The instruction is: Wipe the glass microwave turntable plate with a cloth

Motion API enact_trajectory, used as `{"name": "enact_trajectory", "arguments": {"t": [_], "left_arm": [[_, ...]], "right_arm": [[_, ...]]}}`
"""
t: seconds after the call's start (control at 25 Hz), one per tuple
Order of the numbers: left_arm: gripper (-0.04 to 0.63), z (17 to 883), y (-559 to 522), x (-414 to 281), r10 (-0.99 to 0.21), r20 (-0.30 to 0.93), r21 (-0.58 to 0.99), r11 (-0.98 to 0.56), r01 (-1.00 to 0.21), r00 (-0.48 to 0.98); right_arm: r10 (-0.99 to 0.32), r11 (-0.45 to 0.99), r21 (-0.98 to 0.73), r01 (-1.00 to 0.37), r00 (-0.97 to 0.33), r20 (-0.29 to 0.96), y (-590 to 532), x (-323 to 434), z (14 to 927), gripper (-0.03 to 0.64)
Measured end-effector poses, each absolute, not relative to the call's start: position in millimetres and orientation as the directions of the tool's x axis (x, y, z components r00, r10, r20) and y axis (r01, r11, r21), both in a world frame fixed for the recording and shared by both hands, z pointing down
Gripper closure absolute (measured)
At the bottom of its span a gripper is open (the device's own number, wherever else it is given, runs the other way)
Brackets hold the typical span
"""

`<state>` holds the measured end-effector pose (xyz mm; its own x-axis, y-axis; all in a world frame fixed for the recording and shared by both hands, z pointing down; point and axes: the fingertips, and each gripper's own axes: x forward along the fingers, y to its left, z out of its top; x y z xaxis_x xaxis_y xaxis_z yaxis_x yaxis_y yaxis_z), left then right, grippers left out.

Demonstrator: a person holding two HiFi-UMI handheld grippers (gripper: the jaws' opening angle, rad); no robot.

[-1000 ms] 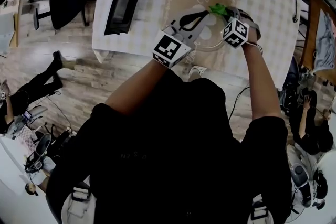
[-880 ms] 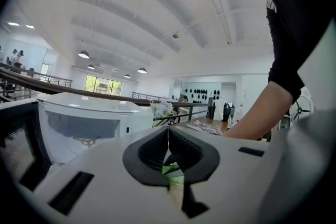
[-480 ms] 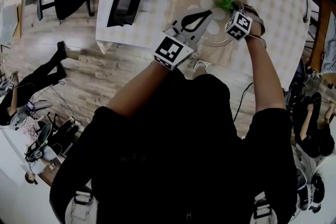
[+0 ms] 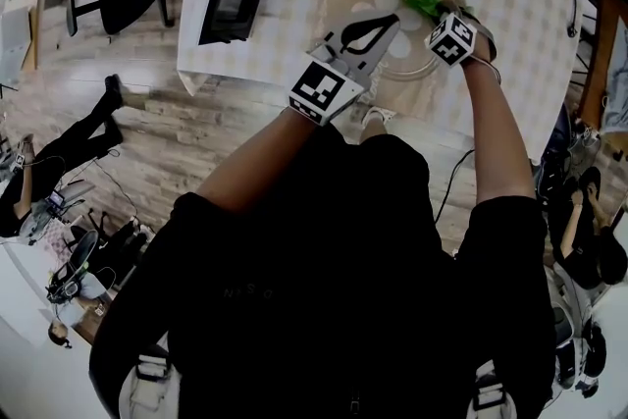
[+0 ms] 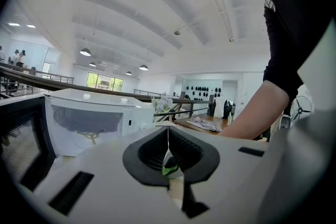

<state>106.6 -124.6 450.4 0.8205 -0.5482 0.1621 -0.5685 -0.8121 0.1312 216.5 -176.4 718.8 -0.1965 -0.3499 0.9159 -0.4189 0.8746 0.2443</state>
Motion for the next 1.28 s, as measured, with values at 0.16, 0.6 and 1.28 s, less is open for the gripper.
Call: {"name": "enact_trajectory", "arguments": {"t": [0.16, 0.6, 1.28], "left_arm": [[0.575, 449, -123, 108, -0.54, 0.159, 0.129, -0.819, -0.56, 0.826], [0.575, 447, -116, 104, -0.526, 0.158, 0.123, -0.829, -0.546, 0.835], [0.575, 440, -111, 100, -0.506, 0.14, 0.121, -0.844, -0.522, 0.851]], "right_arm": [[-0.3, 0.889, 0.2, -0.411, -0.194, 0.934, -166, 217, 720, 0.551], [-0.17, 0.902, 0.063, -0.427, -0.218, 0.961, -117, 210, 720, 0.551], [0.079, 0.874, -0.219, -0.434, -0.318, 0.945, -36, 182, 719, 0.551]]}}
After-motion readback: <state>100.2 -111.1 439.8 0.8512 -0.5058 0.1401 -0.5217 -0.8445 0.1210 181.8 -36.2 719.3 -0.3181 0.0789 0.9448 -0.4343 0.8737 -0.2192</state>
